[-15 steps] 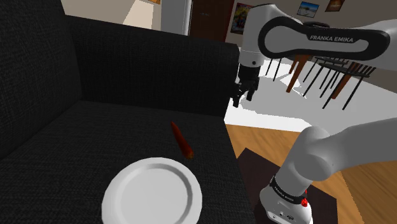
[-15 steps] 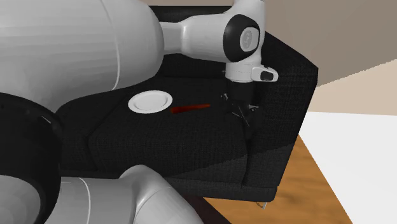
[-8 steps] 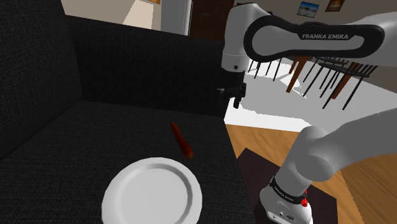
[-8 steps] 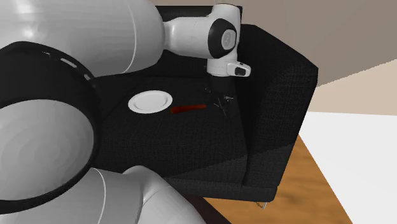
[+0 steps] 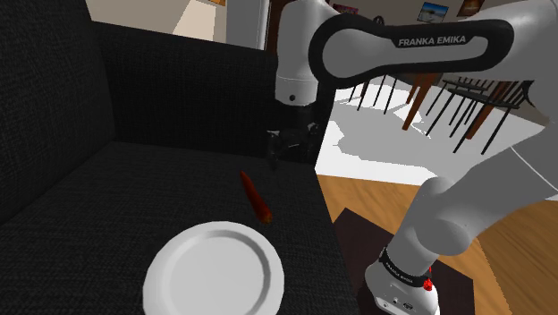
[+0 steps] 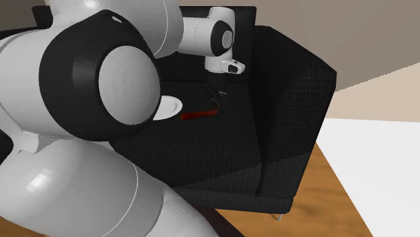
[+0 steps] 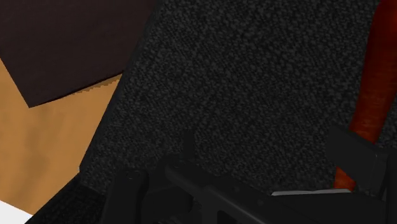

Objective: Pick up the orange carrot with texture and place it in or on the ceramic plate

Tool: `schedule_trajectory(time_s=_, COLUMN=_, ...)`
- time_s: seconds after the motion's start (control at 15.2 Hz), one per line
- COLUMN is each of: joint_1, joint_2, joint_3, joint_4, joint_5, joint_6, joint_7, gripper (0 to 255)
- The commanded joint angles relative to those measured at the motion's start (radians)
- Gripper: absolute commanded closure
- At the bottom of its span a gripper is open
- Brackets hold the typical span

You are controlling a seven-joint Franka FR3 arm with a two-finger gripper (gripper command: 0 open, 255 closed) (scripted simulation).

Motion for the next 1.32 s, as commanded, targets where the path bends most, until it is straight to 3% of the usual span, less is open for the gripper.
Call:
schedule_trajectory(time_s=0.0, joint_1=0.003, joint_2=0.058, joint_3=0.038, joint_4=0.048, joint_5=0.011, joint_6=0.015, joint_7=0.067, gripper=0)
schedule_trajectory(time_s=0.4, joint_1=0.009, joint_2=0.251, joint_3=0.135, joint_4=0.217, joint_5=-0.004, joint_6=0.05, joint_7=0.252, gripper=0)
schedule_trajectory(time_s=0.86, joint_1=0.016, joint_2=0.252, joint_3=0.142, joint_4=0.124, joint_5=0.002, joint_6=0.143, joint_7=0.25, gripper=0)
schedule_trajectory(time_s=1.25, joint_1=0.016, joint_2=0.252, joint_3=0.143, joint_4=0.116, joint_5=0.003, joint_6=0.151, joint_7=0.249, gripper=0)
